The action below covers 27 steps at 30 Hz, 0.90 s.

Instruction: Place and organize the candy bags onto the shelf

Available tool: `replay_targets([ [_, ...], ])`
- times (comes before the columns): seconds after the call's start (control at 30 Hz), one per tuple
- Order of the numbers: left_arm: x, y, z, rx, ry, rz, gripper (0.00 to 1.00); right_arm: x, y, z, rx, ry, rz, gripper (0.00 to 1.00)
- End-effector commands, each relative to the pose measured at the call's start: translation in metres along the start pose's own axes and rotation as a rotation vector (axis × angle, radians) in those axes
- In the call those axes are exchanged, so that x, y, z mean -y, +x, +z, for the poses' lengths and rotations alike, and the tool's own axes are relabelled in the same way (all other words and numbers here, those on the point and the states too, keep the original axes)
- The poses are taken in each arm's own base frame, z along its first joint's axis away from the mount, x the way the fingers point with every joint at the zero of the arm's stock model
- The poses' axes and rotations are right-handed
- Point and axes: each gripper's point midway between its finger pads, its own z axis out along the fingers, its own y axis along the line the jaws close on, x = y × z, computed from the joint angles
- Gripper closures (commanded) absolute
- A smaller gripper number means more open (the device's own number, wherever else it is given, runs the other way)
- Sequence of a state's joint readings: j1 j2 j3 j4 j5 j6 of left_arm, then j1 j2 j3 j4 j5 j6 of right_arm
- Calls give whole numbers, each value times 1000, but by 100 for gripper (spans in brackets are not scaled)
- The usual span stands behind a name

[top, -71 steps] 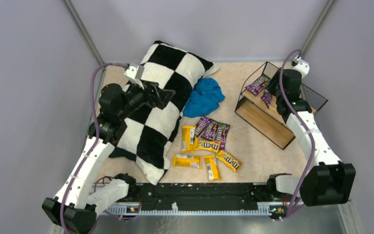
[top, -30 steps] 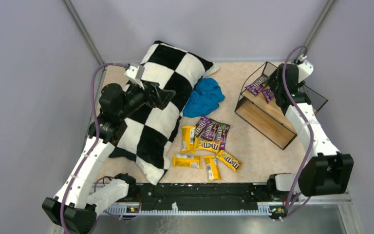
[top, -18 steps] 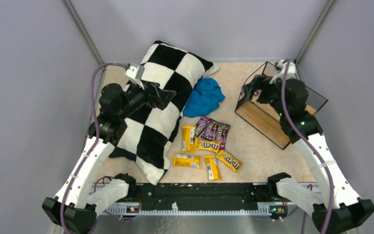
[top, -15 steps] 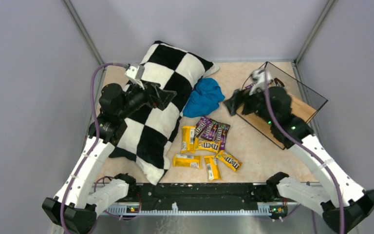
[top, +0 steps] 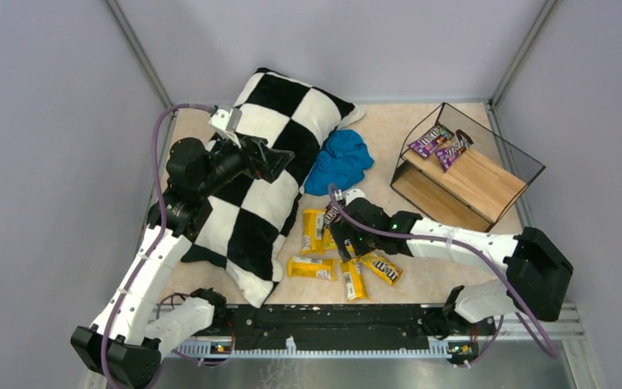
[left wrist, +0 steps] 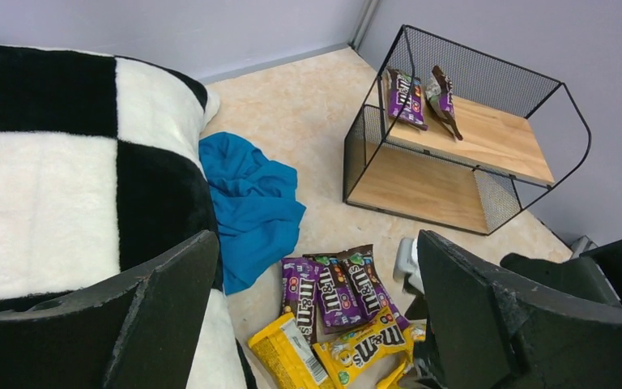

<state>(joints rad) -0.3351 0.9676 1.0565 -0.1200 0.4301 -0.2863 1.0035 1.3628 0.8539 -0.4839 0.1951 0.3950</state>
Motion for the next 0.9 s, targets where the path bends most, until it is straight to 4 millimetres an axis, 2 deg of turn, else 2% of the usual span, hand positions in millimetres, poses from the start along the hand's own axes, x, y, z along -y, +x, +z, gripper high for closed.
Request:
replay_targets([
  [0.0, -1, -7, 4, 24, 2, 24, 2, 13, -24, -4, 108, -26, 276, 16],
  [0.17, 1, -2, 8, 0, 25, 15, 1, 25, -16, -4, 137, -174, 607, 31],
  [0.27, 0, -2, 9, 1, 23, 14, 1, 37, -12, -1, 195, -208, 726, 36],
  [0.37, 1, -2, 9, 0, 28, 11, 1, 40, -7, 4, 204, -221, 755, 38],
  [0.5, 1, 0, 10, -4, 28, 9, 1, 36, -1, 11, 178, -239, 756, 46],
  [0.67, 0, -1, 9, -2, 21, 12, 1, 30, -8, 15, 194, -287, 747, 56],
  [0.87, 0, 1, 10, -7, 27, 9, 1, 32, -7, 22, 190, -275, 749, 56],
])
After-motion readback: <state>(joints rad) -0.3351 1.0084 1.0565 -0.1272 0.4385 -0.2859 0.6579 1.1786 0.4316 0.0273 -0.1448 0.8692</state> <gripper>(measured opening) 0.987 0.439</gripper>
